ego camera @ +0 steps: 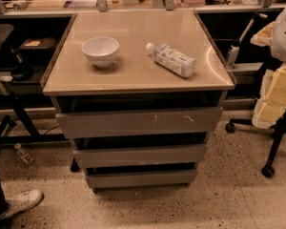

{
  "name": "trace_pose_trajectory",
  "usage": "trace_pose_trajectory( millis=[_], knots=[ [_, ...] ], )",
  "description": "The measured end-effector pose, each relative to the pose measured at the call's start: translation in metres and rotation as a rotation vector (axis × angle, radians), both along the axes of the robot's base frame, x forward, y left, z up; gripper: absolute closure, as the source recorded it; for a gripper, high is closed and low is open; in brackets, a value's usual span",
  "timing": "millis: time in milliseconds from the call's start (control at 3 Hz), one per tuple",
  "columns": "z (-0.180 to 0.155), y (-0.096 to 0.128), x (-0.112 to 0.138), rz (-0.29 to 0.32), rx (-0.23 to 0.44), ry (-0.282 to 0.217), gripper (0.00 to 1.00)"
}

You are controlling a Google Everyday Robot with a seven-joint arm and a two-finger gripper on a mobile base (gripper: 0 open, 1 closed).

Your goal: Open top drawer

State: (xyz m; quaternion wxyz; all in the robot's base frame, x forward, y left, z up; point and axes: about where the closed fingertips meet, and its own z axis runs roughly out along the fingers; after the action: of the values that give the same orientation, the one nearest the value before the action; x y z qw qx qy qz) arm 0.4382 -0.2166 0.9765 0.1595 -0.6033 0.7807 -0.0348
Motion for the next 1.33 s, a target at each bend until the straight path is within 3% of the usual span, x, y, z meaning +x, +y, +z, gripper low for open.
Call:
trace_pose_trajectory(
  millis=[667, 1333],
  knots=[
    [-0.018, 0.008, 0.002, 0.012, 0.001, 0.009, 0.0],
    [-0.093, 0.051, 0.027, 0.08, 0.003, 0.028, 0.0]
  ],
)
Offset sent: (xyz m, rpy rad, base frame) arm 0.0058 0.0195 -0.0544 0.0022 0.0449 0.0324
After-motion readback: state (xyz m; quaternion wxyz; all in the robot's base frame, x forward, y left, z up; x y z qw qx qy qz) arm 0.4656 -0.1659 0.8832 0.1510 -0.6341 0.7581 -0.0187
